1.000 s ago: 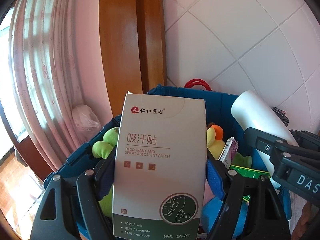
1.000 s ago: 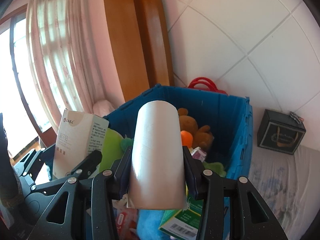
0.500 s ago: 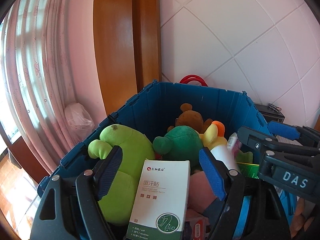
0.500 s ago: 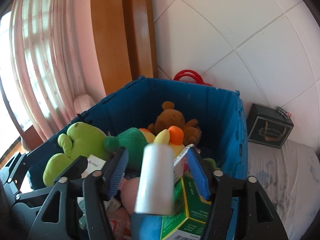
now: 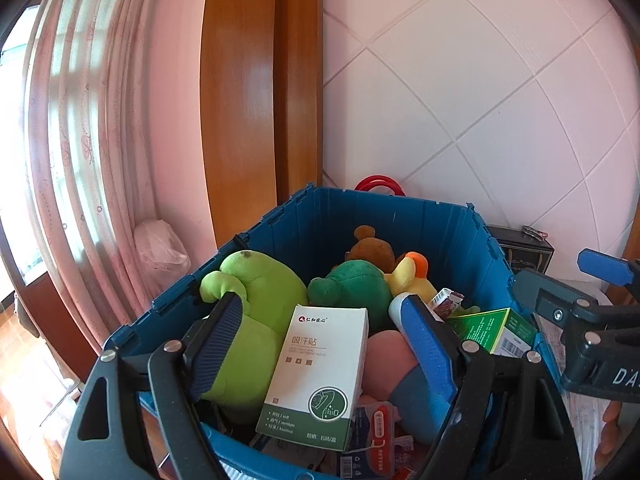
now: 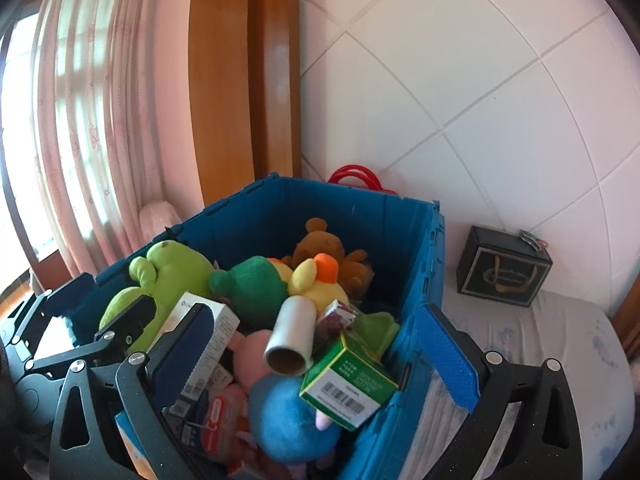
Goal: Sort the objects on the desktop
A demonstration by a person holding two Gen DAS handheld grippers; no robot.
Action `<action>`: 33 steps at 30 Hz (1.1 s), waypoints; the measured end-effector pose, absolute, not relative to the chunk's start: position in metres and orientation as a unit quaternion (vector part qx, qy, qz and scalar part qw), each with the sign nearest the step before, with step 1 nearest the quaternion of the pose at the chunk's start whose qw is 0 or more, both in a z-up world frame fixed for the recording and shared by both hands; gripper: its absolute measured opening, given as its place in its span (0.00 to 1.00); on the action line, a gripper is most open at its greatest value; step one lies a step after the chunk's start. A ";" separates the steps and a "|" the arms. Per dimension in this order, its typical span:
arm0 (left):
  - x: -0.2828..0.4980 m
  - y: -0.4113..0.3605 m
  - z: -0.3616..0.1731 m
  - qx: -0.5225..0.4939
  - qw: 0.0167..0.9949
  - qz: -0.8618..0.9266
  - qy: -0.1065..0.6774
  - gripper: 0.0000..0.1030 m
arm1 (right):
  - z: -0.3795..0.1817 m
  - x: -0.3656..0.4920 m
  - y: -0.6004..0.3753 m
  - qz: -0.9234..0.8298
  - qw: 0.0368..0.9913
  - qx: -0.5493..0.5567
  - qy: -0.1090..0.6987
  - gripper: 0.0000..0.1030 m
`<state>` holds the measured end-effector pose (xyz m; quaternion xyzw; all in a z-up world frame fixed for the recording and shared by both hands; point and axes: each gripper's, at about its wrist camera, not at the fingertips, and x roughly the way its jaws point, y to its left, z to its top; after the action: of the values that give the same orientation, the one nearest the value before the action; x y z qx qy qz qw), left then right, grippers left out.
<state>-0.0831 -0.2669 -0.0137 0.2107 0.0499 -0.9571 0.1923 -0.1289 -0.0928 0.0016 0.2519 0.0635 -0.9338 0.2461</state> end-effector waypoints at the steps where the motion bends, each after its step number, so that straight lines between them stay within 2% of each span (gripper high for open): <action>1: -0.076 -0.262 -0.013 0.204 0.195 -0.958 0.050 0.81 | 0.003 -0.122 -0.087 -0.936 0.245 0.246 0.062 1.00; 4: -0.060 -0.250 -0.011 0.191 0.197 -0.960 0.051 0.84 | 0.006 -0.105 -0.070 -0.941 0.237 0.232 0.064 1.00; 14: -0.012 -0.218 -0.004 0.192 0.212 -0.955 0.079 0.85 | 0.003 -0.058 -0.016 -0.942 0.238 0.232 0.035 1.00; 19: 0.003 -0.196 -0.006 0.183 0.270 -0.944 0.038 0.85 | 0.001 -0.039 0.003 -0.943 0.239 0.227 0.032 1.00; 25: 0.003 -0.193 -0.012 0.215 0.213 -0.951 0.060 0.85 | -0.003 -0.030 0.010 -0.940 0.245 0.237 0.026 1.00; 33: 0.006 -0.186 -0.008 0.216 0.197 -0.955 0.060 0.85 | -0.002 -0.025 0.016 -0.940 0.244 0.236 0.030 1.00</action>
<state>0.0056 -0.1863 -0.0076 0.2155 0.0600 -0.9546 0.1969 -0.0249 0.0160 -0.0015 0.2357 0.0302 -0.9402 0.2440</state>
